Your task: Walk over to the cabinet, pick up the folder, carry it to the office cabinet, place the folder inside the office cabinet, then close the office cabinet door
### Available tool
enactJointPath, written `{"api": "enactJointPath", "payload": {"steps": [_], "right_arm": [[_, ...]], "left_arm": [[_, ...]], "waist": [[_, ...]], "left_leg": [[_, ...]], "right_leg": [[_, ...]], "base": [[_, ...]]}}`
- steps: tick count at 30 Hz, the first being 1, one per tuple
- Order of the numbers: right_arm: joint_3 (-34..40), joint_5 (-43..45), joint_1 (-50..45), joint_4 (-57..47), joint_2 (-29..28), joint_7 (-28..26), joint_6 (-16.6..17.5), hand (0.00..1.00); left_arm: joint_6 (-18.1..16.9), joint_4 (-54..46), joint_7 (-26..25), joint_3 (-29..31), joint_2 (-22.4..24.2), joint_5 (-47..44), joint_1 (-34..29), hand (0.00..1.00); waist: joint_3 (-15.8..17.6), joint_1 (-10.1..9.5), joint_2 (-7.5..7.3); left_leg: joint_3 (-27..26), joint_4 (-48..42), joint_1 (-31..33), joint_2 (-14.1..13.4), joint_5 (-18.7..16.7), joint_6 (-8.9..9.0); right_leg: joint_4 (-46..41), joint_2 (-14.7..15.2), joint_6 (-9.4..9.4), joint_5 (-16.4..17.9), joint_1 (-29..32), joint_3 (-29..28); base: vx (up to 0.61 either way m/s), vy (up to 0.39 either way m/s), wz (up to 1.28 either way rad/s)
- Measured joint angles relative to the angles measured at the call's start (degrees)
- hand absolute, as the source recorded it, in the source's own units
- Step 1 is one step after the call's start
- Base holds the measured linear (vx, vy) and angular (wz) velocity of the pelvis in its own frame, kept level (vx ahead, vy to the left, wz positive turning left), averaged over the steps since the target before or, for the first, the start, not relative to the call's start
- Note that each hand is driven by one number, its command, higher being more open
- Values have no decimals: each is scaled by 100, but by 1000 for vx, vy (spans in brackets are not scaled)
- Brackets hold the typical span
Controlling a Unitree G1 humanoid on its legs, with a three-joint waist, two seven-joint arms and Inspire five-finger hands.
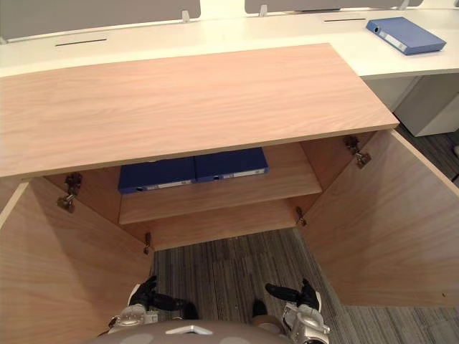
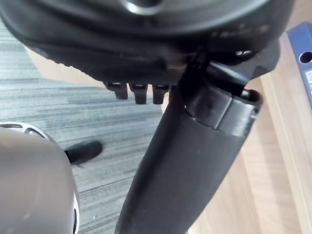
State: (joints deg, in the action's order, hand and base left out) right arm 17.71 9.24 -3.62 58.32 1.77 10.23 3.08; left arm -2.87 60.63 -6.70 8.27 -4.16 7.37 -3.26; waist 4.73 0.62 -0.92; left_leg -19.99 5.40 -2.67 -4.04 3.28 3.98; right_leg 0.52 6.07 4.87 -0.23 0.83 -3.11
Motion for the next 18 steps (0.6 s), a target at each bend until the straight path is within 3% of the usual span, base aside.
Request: {"api": "enactJointPath", "payload": {"steps": [11,18], "right_arm": [[1442,1136,-718,-1547,-231,451,243,100],[1973,1583,-892,-3049,-663,803,452,100]], "left_arm": [[126,24,38,554,101,72,-91,100],[169,-444,43,1190,760,164,-141,100]], "waist": [[-111,177,55],[-174,381,210]], "left_leg": [[-1150,-31,-447,-96,-402,155],[-1745,-281,-645,-347,-725,295]], "right_leg": [[-98,-214,-14,9,212,-1064],[-337,-484,-13,14,350,-1465]], "base": [[25,4,-54],[16,-55,-48]]}}
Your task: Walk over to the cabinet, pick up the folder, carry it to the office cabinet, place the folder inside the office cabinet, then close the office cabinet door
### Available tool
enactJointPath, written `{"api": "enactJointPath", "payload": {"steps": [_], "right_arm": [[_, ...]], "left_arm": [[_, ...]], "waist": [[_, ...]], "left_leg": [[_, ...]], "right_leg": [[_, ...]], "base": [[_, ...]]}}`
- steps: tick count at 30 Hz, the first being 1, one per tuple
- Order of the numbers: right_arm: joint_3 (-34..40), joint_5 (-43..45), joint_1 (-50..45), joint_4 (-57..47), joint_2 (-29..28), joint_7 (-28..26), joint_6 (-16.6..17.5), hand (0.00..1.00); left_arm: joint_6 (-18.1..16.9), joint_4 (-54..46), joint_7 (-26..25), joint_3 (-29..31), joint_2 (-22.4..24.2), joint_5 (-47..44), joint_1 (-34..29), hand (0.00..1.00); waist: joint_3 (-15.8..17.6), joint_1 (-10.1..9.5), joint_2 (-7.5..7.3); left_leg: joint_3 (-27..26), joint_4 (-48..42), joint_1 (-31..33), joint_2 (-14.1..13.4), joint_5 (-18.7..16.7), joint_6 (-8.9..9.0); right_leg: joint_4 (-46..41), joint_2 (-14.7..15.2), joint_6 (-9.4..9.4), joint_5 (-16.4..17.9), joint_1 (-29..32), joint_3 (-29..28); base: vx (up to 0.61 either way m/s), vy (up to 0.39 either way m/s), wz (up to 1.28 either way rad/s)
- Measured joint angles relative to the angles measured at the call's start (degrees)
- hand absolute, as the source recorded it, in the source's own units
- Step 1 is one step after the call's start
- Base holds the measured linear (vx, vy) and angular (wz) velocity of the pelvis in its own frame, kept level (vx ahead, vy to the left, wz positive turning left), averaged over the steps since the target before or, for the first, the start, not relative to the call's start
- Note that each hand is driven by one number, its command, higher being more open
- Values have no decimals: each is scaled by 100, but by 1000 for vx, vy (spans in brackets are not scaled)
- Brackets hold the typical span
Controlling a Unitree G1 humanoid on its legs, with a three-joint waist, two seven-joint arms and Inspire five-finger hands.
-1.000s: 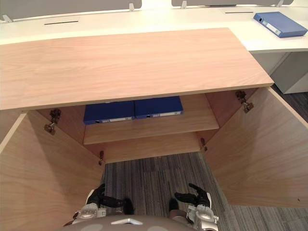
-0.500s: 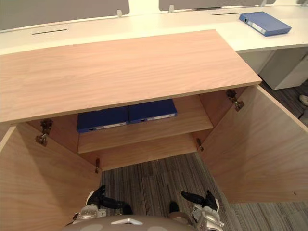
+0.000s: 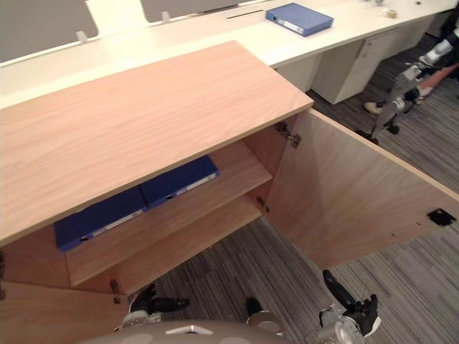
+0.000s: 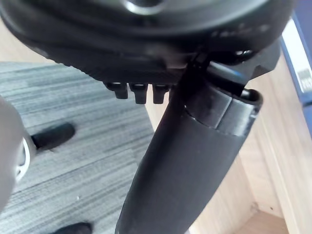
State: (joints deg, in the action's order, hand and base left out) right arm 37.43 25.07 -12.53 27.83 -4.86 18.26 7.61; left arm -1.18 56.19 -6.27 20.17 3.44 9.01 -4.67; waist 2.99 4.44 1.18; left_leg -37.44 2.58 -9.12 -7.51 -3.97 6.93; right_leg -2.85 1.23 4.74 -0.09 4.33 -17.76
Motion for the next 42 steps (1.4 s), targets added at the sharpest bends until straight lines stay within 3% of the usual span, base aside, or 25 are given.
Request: {"api": "enactJointPath", "payload": {"steps": [7,13,19,22,28,42], "right_arm": [[235,-26,237,-1527,123,302,242,100],[249,-97,694,-1590,762,290,246,100],[234,-320,1015,-920,1883,-135,244,100],[160,-481,1070,-479,2240,-358,214,100],[-263,-486,1094,197,2781,-668,73,100],[-1173,-598,1438,575,3470,-911,35,100]], "left_arm": [[-10,-99,49,100,94,182,102,100],[-20,-97,63,-127,29,256,14,100],[-145,6,220,-821,-177,306,-79,100],[-200,37,285,-1037,-361,334,-137,100],[-213,208,312,-1273,-673,436,-190,100],[-382,256,407,-1725,-949,521,-202,100]], "waist": [[45,151,153],[56,168,209],[110,199,209],[172,200,281],[182,248,424],[198,382,400]], "left_leg": [[-191,-290,58,-106,-175,47],[-227,-353,215,-115,-174,48],[-115,-353,246,-93,-172,49],[-99,-356,275,-82,-170,47],[76,-359,403,-49,-162,35],[375,-282,526,124,-81,-88]], "right_leg": [[-242,-127,-19,172,181,-73],[-301,-151,-20,170,359,-133],[-296,-138,-17,168,360,-108],[-297,-127,-17,168,383,-94],[-315,-84,-16,167,479,-16],[-154,110,86,52,475,134]], "base": [[-21,-85,-17],[-21,-59,-5],[-25,-45,4],[-36,-41,2],[-31,-41,6],[-55,-18,7]]}}
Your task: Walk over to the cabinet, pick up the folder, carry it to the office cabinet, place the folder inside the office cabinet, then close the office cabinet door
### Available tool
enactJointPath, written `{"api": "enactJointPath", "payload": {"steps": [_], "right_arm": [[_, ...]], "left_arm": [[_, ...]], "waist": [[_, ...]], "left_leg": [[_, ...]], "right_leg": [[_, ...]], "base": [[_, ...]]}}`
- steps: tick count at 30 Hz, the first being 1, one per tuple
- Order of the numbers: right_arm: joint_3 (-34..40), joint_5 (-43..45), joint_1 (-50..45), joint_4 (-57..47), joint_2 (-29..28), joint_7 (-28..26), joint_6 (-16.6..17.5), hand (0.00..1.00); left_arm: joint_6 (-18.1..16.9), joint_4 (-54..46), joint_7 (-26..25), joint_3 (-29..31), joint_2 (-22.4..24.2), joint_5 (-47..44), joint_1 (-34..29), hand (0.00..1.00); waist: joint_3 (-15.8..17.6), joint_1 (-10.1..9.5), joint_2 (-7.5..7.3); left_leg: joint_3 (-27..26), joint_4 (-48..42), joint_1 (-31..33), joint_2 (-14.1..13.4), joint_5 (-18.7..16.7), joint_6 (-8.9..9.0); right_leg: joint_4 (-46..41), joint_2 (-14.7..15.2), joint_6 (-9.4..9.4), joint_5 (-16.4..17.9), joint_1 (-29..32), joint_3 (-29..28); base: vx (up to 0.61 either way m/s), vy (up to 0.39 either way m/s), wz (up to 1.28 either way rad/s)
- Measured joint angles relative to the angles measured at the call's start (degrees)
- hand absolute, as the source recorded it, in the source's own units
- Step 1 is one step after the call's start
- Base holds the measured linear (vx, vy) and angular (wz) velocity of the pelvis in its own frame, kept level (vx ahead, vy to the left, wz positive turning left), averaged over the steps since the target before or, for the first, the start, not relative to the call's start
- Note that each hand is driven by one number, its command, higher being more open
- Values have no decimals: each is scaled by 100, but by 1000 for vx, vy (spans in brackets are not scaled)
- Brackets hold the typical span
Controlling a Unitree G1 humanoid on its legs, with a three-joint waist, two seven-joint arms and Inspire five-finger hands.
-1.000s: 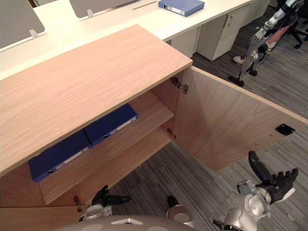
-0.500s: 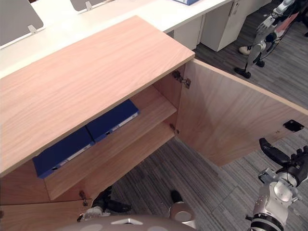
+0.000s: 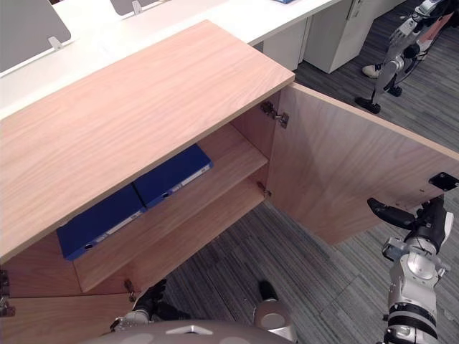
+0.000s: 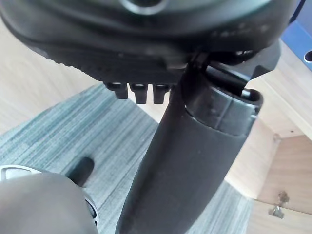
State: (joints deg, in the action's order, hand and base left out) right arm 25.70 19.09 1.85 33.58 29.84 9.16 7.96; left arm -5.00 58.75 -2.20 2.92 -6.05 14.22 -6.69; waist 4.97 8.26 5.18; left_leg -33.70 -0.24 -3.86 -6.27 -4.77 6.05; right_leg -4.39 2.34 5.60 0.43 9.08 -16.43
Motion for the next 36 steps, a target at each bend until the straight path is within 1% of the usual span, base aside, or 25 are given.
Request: {"api": "enactJointPath", "payload": {"steps": [8,11,13,16,20,23,24,25,26,28,31,32,36], "right_arm": [[-102,-2,9,-75,7,3,0,100],[-207,1,-63,-339,-68,60,-6,100],[-206,-1,-278,-784,-227,91,-9,100],[-211,-33,-601,-1443,-576,105,-15,100],[-270,-127,-1127,-2168,-1125,116,-26,100],[-479,-160,-1638,-2733,-1532,115,-28,100],[-586,-165,-1825,-2924,-1704,105,-28,100],[-706,-166,-2002,-3094,-1874,105,-28,100],[-762,-166,-2099,-3199,-1966,104,-32,100],[-1035,-283,-2520,-3619,-2368,101,-32,100],[-1417,-382,-3097,-4130,-2748,95,-31,100],[-1504,-383,-3204,-4225,-2804,94,-28,100],[-2317,-359,-4157,-4951,-2958,88,-28,100]], "left_arm": [[-3,-1,-2,-28,-75,5,12,100],[-1,0,-3,-20,-76,11,-17,100],[2,0,-2,-20,-76,63,-18,100],[5,2,-4,-5,-76,166,-15,100],[15,29,-5,3,-76,206,37,100],[20,125,-23,7,-81,209,80,100],[47,148,-29,12,-88,212,81,100],[56,178,-31,26,-94,216,82,100],[70,180,-32,27,-92,219,78,100],[118,185,-34,36,-82,226,84,100],[178,182,-90,75,8,229,106,100],[189,183,-108,75,34,229,114,100],[287,170,-151,20,248,257,272,100]], "waist": [[11,106,-18],[13,149,-20],[14,160,-23],[32,172,-50],[63,180,-133],[53,191,-220],[38,192,-257],[47,194,-327],[38,191,-356],[31,193,-464],[6,194,-514],[5,194,-518],[-12,193,-552]], "left_leg": [[126,2,96,68,50,-73],[138,2,95,76,60,-86],[143,5,95,74,70,-91],[157,21,93,71,95,-88],[165,22,50,56,114,-81],[163,21,24,55,114,-80],[163,20,8,53,114,-80],[161,20,-11,51,113,-81],[147,19,-10,47,112,-81],[128,12,-8,43,112,-80],[77,-5,-38,7,111,-80],[68,-8,-45,6,109,-81],[6,-43,-89,-45,62,-42]], "right_leg": [[186,97,34,-152,-21,68],[219,104,36,-191,-27,67],[289,105,32,-244,-35,62],[359,95,27,-305,-47,46],[366,72,17,-338,-102,26],[371,55,17,-366,-106,-29],[379,45,15,-381,-110,-62],[382,34,15,-398,-116,-95],[391,29,13,-415,-107,-119],[410,15,10,-461,-106,-180],[392,3,9,-480,-109,-248],[384,3,10,-481,-109,-255],[337,-14,4,-485,-123,-301]], "base": [[-64,-14,5],[-57,-19,-2],[-57,-23,-5],[-46,-32,-5],[-34,-36,-3],[-36,-28,-9],[-37,-28,-15],[-50,-34,-14],[-42,-29,-15],[-34,-31,-13],[-26,-41,-10],[-22,-28,-10],[-21,-27,-7]]}}
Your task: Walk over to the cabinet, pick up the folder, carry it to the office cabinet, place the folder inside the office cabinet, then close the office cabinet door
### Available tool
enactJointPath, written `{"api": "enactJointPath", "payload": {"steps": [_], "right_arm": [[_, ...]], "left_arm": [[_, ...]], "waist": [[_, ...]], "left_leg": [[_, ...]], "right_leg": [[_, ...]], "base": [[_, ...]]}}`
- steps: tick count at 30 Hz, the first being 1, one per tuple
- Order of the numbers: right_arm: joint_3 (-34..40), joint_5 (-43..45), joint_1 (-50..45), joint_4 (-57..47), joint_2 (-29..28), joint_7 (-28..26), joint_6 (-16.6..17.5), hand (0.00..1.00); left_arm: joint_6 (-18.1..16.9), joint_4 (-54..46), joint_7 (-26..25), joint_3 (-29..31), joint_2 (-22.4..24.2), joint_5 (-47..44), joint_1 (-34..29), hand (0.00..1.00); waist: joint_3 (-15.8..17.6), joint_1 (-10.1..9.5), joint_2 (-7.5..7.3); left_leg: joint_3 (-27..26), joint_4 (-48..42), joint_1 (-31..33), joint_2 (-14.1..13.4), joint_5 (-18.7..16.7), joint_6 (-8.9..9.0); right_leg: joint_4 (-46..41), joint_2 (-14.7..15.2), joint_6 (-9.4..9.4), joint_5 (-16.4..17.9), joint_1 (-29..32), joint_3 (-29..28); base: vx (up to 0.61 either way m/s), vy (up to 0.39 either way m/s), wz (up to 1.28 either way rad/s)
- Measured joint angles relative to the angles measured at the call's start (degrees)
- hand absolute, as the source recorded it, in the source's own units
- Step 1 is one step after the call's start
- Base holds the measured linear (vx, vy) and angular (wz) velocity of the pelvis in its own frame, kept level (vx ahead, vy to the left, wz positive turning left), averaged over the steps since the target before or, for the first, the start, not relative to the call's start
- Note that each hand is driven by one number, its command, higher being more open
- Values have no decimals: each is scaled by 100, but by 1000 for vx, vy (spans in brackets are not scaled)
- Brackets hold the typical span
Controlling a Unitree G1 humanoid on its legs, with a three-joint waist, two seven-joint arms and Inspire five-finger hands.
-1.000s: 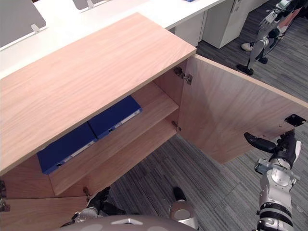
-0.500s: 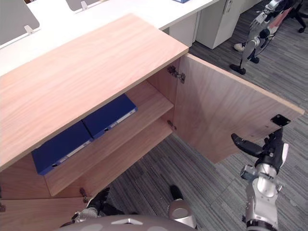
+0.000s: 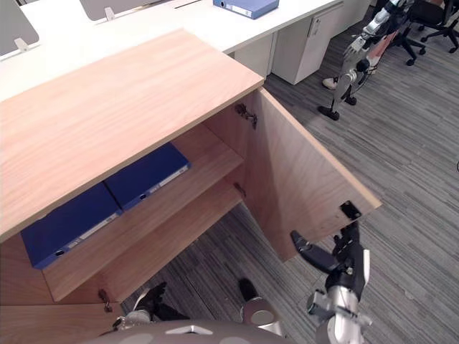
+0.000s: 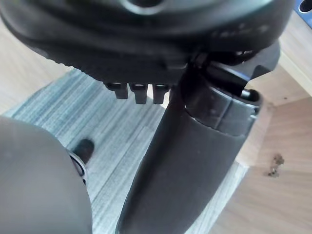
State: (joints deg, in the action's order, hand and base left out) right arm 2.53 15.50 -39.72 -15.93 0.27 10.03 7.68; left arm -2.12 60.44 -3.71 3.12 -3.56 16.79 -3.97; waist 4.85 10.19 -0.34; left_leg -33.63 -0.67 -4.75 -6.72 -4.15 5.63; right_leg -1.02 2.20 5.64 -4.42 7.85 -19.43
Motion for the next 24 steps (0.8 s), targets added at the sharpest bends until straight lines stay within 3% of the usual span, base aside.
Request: {"api": "enactJointPath", "payload": {"steps": [7,14,19,24], "right_arm": [[-1246,27,-706,-276,171,-137,-19,100],[-2229,-23,-756,-327,532,-462,-198,100],[-2635,-27,498,177,722,-1001,-361,100],[-2419,-205,1818,1015,644,-1010,-393,100]], "left_arm": [[-13,-100,-93,-509,190,1,103,100],[-29,-70,-89,-952,-47,78,88,100],[-29,-48,-99,-926,-423,76,158,100],[-7,-21,-119,-692,-562,52,209,100]], "waist": [[-79,-3,-168],[-64,-116,-400],[-39,-407,-436],[-13,-648,-485]], "left_leg": [[81,-81,70,-59,-16,2],[556,-61,199,78,93,-72],[998,267,281,252,386,-169],[1277,601,276,328,673,-192]], "right_leg": [[-73,-32,-22,3,1,69],[-199,109,4,58,6,357],[-193,209,-3,69,33,668],[-126,257,-58,56,-4,975]], "base": [[-28,-44,4],[-42,-15,25],[-32,1,35],[31,15,36]]}}
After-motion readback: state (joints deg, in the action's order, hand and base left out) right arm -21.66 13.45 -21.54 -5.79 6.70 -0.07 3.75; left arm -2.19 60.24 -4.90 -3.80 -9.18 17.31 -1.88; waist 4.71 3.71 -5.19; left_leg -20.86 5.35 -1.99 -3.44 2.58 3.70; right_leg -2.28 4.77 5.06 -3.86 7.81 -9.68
